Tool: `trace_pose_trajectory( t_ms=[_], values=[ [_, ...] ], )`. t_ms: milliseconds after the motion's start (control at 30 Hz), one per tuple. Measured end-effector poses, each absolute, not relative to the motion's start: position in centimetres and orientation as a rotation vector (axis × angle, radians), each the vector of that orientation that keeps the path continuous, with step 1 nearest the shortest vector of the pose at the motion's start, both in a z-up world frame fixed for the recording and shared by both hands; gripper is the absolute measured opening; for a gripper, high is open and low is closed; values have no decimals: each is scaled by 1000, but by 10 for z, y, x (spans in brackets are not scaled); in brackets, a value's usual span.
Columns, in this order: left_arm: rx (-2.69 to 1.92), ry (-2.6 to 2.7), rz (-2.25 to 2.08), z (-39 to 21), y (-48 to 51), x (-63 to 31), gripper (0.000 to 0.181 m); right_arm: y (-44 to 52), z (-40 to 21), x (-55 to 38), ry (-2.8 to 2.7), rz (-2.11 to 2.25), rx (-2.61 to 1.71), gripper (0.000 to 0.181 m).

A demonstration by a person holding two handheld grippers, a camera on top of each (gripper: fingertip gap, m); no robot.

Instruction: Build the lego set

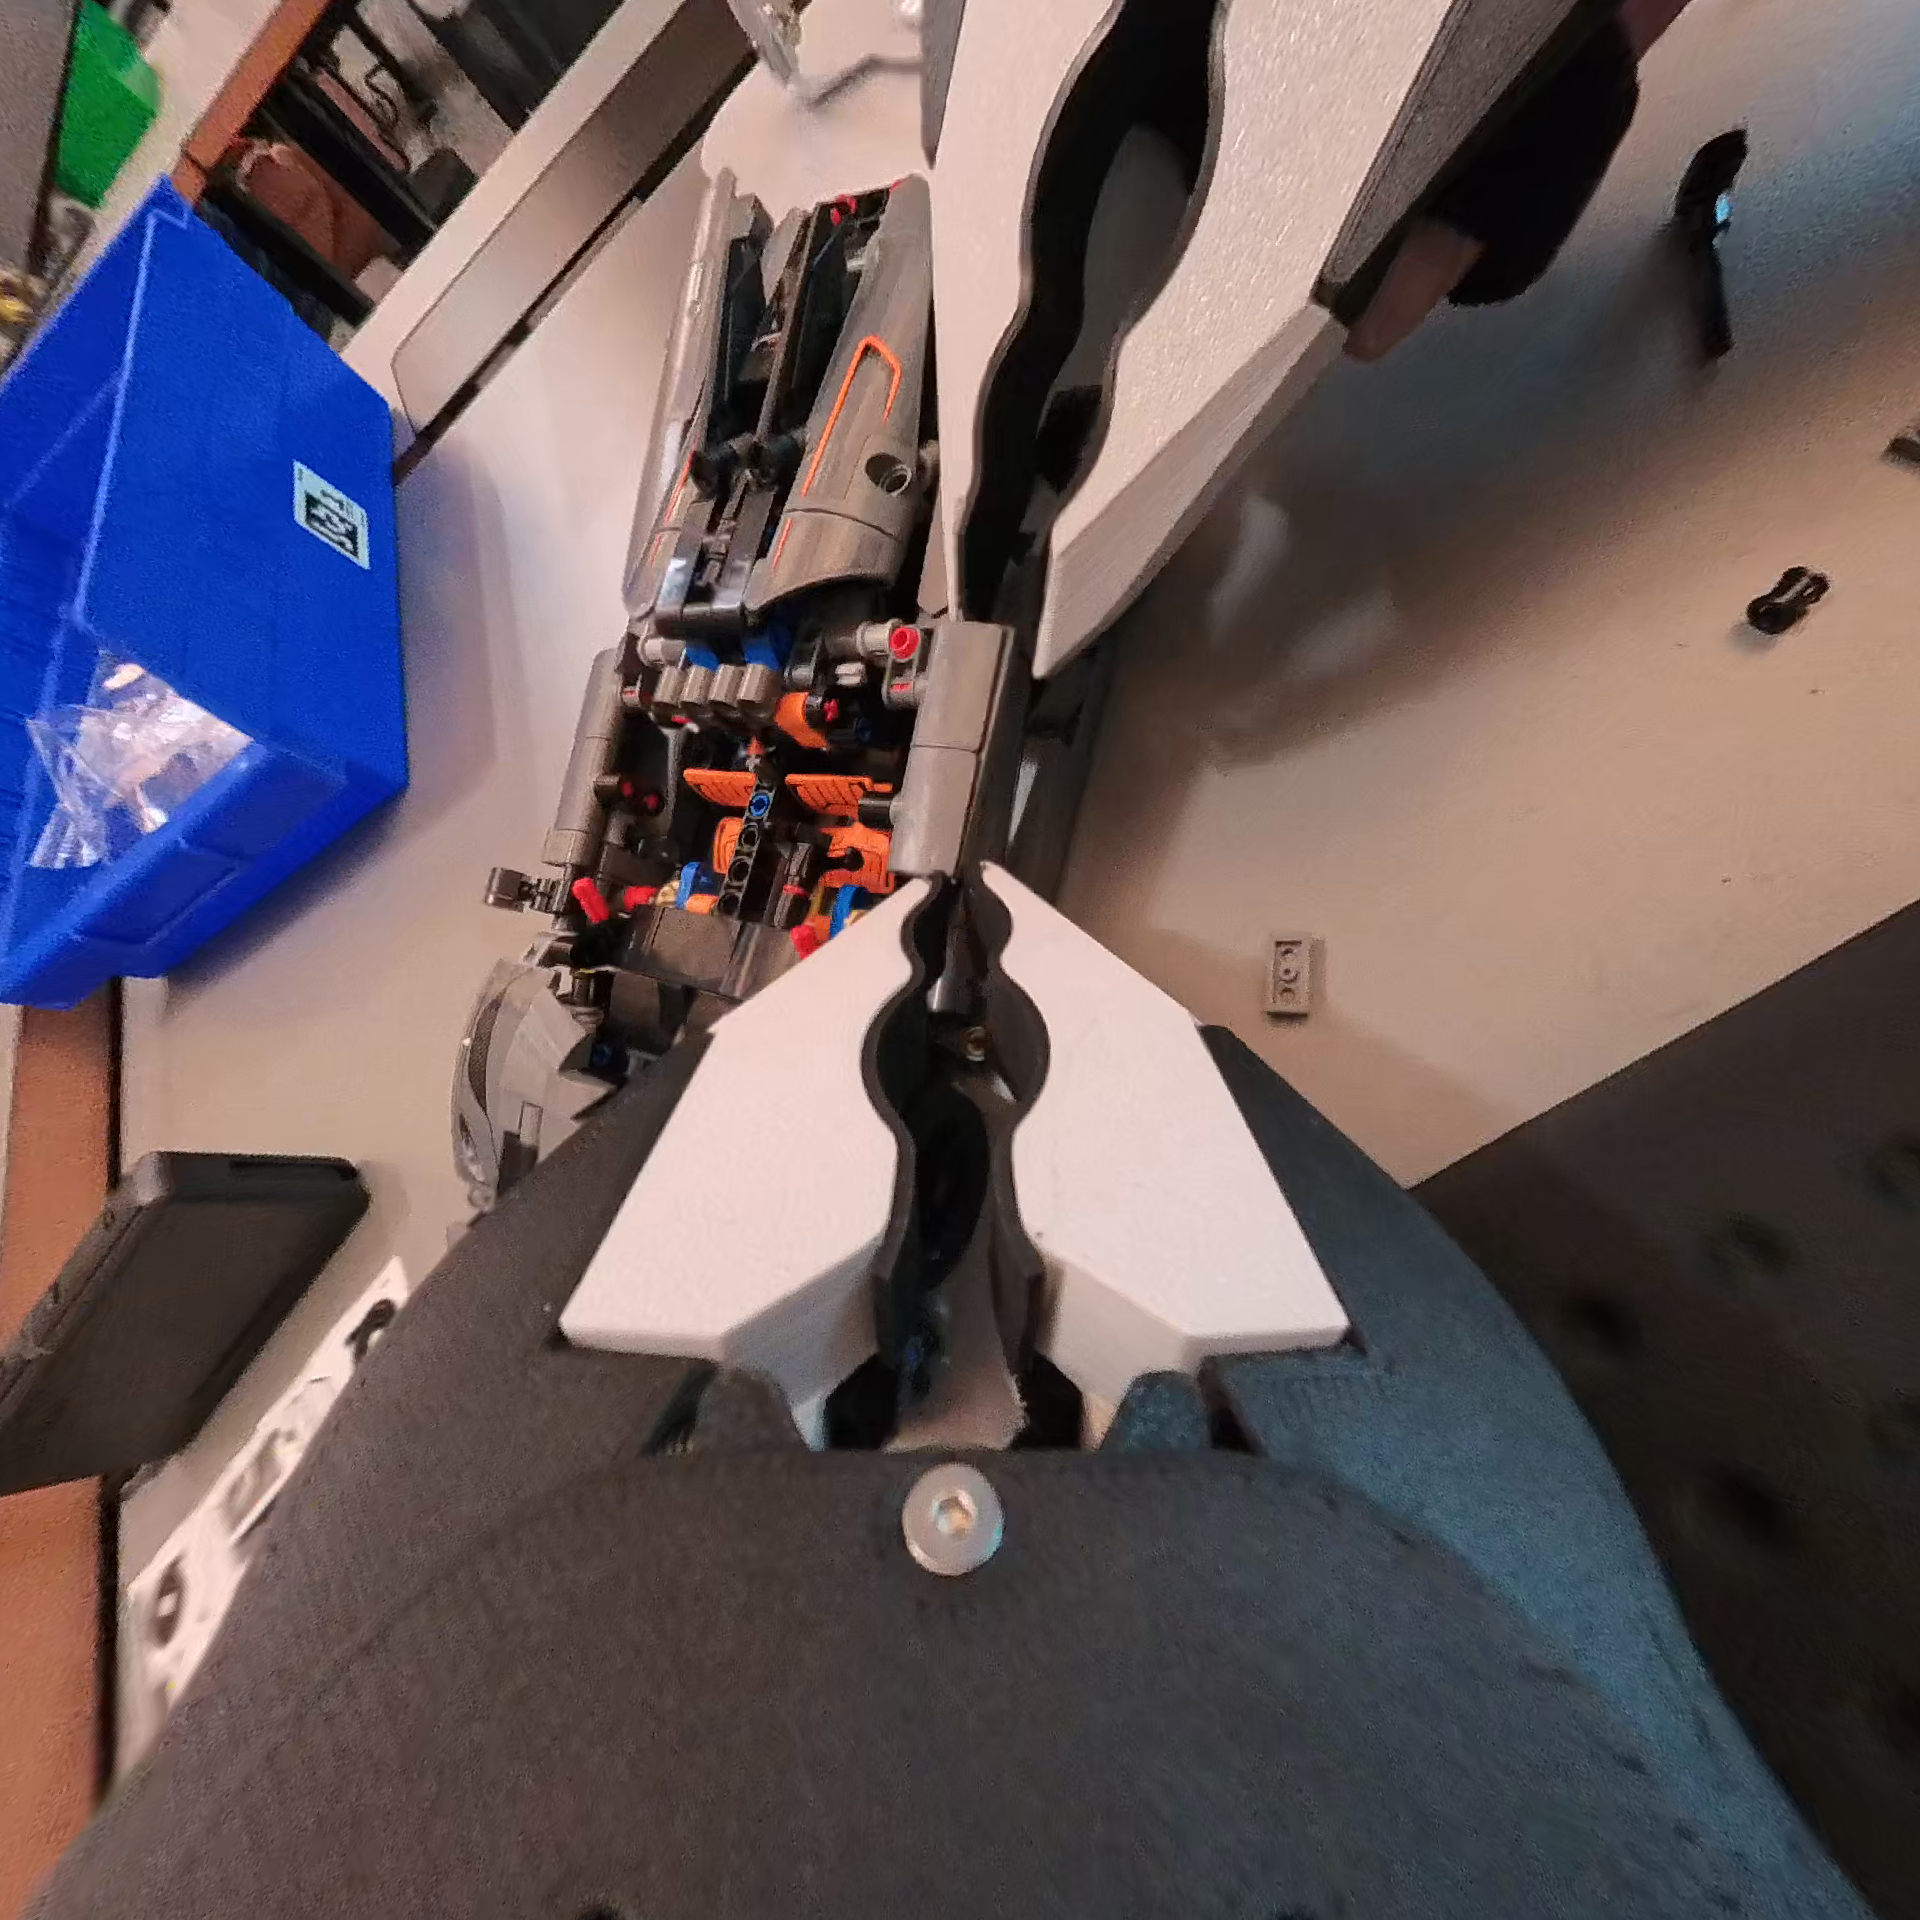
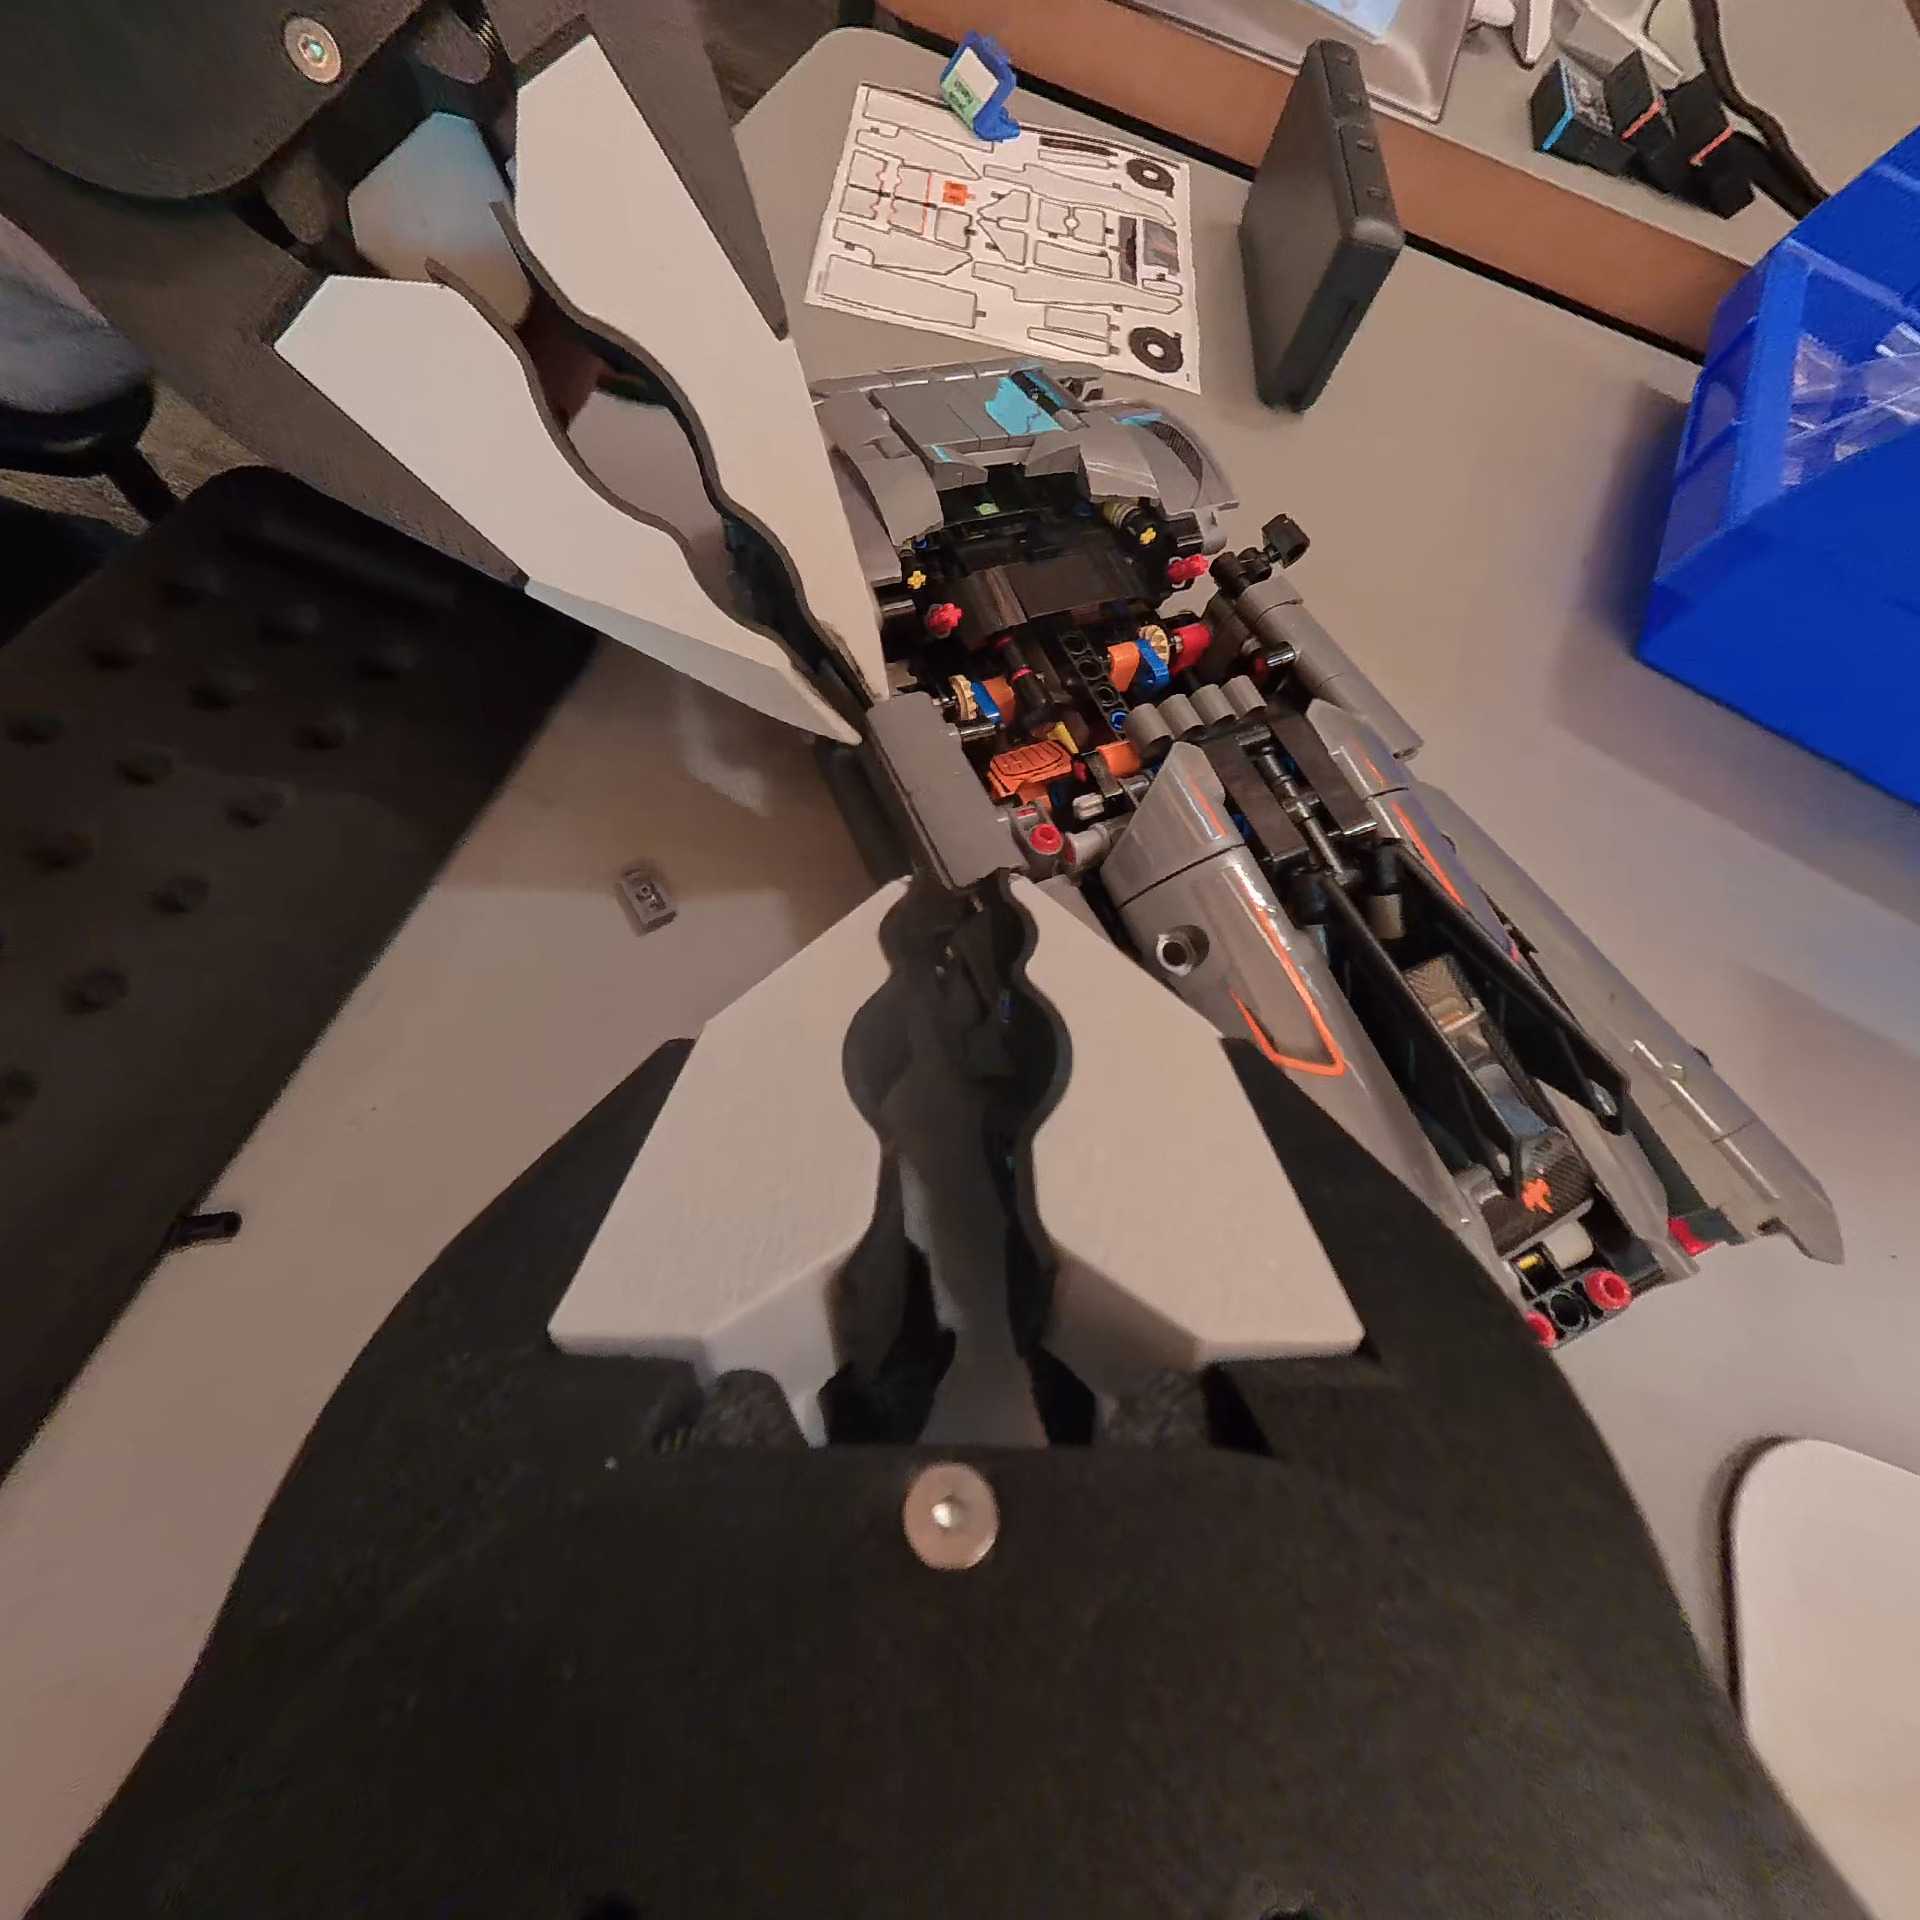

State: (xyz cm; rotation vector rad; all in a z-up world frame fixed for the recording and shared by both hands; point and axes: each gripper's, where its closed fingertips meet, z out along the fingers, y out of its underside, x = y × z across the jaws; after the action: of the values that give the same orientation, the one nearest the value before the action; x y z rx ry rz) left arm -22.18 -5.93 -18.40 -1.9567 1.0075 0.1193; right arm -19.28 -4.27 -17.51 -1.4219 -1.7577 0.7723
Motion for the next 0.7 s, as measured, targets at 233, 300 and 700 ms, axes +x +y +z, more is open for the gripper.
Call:
trace_pose_trajectory(
  t_ms=[233, 300, 700],
  values=[
    [-1974, 1003, 121, -184, -58, -220, 0, -39, -175, -192, -1763, 722, -1423, 7],
    [-1969, 1013, 130, -185, -59, -221, 0, -39, -175, -192, -1763, 729, -1425, 6],
    [-1934, 1022, 170, -180, -60, -225, 13, -37, -173, -189, -1781, 683, -1412, 8]
  ],
)
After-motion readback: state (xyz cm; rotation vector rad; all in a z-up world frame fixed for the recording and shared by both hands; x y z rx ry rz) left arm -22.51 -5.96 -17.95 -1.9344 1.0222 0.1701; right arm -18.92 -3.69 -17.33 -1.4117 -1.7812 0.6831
